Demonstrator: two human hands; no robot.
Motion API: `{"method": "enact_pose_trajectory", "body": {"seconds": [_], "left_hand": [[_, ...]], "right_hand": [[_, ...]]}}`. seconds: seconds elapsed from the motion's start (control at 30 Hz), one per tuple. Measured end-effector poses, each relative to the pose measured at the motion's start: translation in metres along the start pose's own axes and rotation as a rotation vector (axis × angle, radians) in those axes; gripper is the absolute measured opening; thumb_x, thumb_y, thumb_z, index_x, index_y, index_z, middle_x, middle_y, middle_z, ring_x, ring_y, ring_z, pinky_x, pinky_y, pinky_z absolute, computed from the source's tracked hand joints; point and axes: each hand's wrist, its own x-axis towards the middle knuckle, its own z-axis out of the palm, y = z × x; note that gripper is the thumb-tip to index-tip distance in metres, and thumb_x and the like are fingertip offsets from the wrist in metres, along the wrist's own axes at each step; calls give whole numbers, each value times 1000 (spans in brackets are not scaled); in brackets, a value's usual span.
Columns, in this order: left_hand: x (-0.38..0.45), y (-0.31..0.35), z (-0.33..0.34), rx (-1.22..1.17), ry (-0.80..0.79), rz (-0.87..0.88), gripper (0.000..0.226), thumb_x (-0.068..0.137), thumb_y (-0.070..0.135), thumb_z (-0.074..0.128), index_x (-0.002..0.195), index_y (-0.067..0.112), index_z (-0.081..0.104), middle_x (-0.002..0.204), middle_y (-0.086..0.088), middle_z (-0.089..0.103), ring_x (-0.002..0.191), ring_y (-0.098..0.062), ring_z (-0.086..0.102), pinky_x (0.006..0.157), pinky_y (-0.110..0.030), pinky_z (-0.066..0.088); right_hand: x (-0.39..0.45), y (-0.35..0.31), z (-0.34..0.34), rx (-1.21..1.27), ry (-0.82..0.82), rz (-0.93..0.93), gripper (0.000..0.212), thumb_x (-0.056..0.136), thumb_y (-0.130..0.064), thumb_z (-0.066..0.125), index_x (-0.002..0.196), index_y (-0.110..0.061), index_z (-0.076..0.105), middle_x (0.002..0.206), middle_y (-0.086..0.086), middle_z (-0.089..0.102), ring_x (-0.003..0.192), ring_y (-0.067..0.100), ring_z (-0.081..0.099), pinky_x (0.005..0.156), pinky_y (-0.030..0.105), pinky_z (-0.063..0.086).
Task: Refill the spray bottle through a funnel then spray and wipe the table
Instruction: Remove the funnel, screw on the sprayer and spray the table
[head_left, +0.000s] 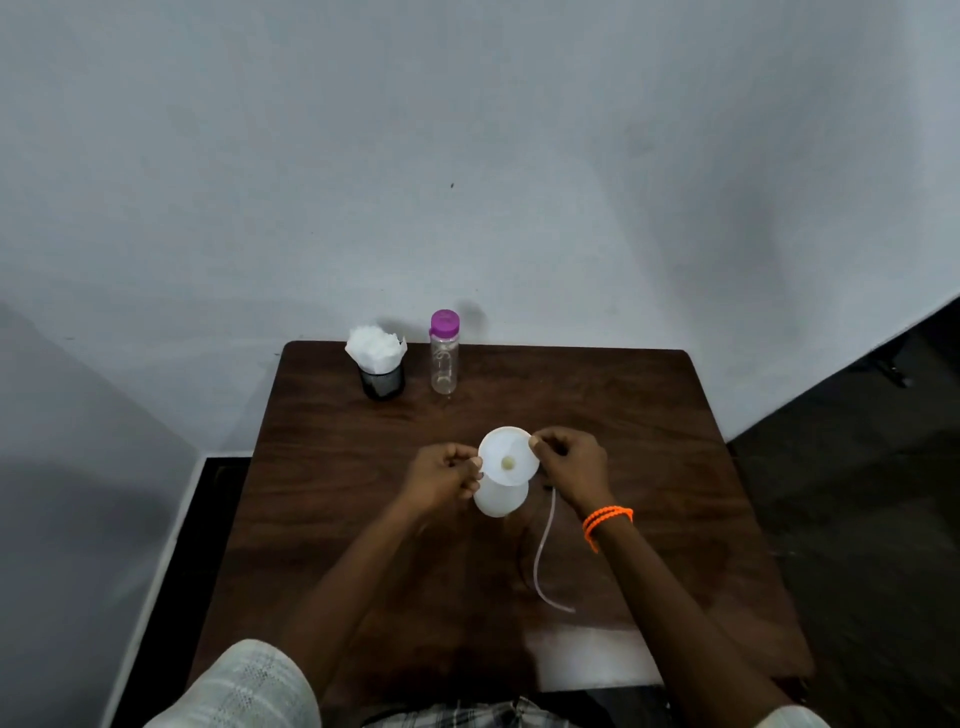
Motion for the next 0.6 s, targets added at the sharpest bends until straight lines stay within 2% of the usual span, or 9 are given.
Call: {"method": "enact_pose_trajectory", "body": {"seconds": [0.13, 0.23, 0.4, 0.5, 0.6], "left_hand": [[-3, 10, 1, -37, 11, 3, 7, 98, 6, 63, 101, 4, 68, 75, -12, 70, 55, -12, 63, 53, -22, 54], [-2, 7, -1, -10, 19, -41, 9, 98, 7, 64, 104, 2, 68, 77, -14, 72, 57, -15, 64, 53, -24, 55], [-2, 10, -4, -68, 11, -75, 11, 96, 10, 67, 103, 2, 66, 81, -16, 75, 59, -17, 67, 52, -26, 55], [-2, 12, -6, -50, -6, -89, 8, 96, 10, 66, 101, 4, 66, 84, -17, 76, 59, -16, 67, 52, -25, 55], [-2, 14, -6, -49, -8, -119, 5, 97, 10, 65, 98, 5, 66, 87, -18, 76, 58, -16, 67, 50, -24, 54]], "right_hand": [[-3, 0, 2, 46, 62, -12, 6, 88, -20, 73, 89, -21, 79, 80, -9, 76, 69, 17, 73, 65, 40, 62], [-7, 0, 6, 38, 48, 15, 7, 89, -15, 73, 90, -18, 79, 80, -5, 75, 70, 18, 72, 57, 29, 60], [-11, 0, 8, 75, 98, 10, 9, 91, -12, 71, 90, -13, 79, 80, -1, 75, 60, 6, 68, 46, 14, 49], [-12, -1, 8, 58, 80, 23, 9, 90, -10, 71, 88, -15, 79, 77, -4, 74, 58, -3, 66, 52, 15, 51], [-14, -2, 6, 94, 97, 44, 9, 90, -10, 71, 89, -15, 79, 76, -5, 73, 58, 4, 68, 52, 22, 55]]}}
